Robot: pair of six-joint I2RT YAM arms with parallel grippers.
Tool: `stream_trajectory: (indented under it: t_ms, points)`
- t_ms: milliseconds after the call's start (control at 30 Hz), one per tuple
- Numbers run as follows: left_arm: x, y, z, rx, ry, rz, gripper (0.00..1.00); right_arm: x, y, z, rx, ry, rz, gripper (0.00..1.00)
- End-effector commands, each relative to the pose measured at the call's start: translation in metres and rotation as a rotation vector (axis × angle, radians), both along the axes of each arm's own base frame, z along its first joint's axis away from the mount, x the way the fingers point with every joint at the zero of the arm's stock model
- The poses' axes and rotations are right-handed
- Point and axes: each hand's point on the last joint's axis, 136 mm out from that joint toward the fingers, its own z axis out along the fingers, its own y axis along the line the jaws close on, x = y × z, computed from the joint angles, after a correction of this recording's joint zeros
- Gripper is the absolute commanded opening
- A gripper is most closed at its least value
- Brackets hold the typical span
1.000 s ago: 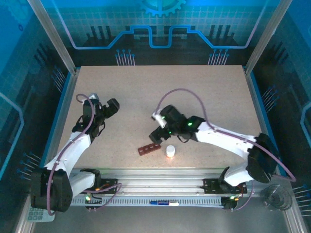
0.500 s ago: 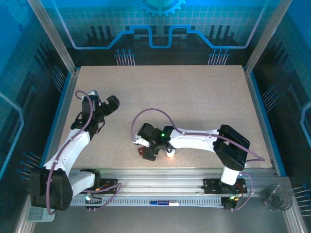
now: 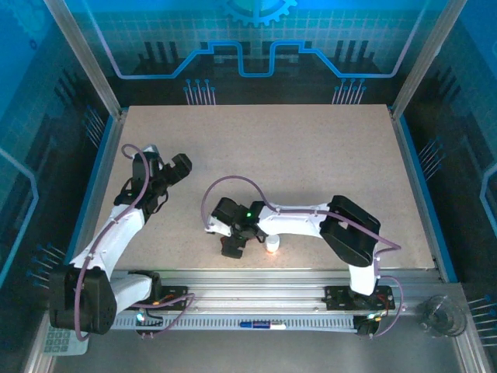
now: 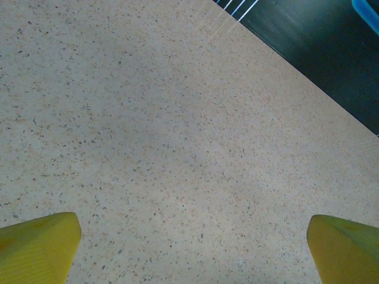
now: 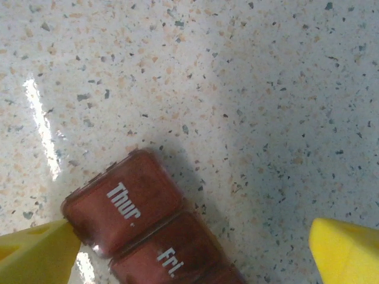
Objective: Sort the pills into containers
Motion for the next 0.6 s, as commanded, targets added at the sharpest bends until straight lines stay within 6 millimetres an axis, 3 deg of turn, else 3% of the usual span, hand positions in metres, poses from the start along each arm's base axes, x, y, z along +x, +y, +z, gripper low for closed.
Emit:
stream_trajectory:
  t_ms: [0,267,433,567]
  points:
    - [0.005,-0.005,0.011,-0.018,-0.019,-0.016,0.99,0.014,0.007,0.005,0.040,0.009,-0.020,1.00]
    - [0.004,-0.006,0.008,-0.019,-0.015,-0.020,0.99,0.056,-0.002,0.017,0.098,0.014,-0.156,1.00]
    - [0.003,-0.007,0.008,-0.023,-0.018,-0.029,0.99,0.053,0.000,0.035,0.168,0.066,-0.155,1.00]
    - [0.003,-0.013,0.009,-0.055,-0.023,-0.047,0.99,0.037,0.001,0.046,0.247,0.170,-0.138,0.99]
